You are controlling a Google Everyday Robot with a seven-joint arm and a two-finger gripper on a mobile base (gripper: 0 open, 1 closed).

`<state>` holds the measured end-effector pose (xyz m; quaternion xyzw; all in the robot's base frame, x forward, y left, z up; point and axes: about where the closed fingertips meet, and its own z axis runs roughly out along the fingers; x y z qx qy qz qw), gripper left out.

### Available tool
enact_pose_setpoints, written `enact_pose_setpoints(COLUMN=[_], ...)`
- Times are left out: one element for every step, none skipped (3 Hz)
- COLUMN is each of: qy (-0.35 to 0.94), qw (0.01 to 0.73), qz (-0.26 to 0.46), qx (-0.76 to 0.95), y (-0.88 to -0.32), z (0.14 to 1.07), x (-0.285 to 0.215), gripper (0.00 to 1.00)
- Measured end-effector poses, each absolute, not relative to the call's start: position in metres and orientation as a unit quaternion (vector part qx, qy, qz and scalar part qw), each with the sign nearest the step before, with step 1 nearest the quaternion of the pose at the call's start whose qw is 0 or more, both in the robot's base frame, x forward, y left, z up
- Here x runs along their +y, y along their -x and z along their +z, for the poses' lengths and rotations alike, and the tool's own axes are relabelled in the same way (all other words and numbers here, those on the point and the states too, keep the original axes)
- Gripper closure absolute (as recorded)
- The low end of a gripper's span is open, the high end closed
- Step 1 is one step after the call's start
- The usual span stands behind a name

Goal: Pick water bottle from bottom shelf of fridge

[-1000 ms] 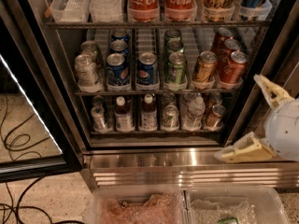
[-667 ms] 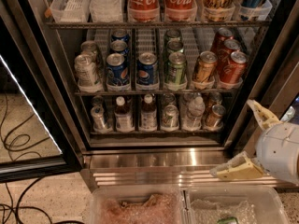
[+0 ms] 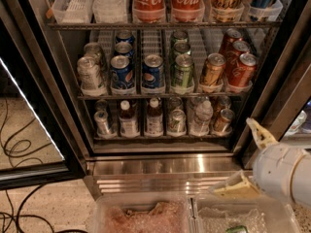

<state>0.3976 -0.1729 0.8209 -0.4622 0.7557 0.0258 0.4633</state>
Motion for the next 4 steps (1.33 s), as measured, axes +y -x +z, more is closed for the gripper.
enact_pose_setpoints(qy=[0.450,0.457,0.434,0.409], qw=[0.462,0.459,0.471,0.470], qz=[0.034,0.050,0.059,0.021], qx=[0.764,0.760,0.766,0.782], y=[-0.389,-0.388,-0.388,-0.386], z=[0.785,0.746,0.702,0.674], x=[-0.162,-0.148,-0.145,-0.151], gripper=[0.00,0.00,0.00,0.00])
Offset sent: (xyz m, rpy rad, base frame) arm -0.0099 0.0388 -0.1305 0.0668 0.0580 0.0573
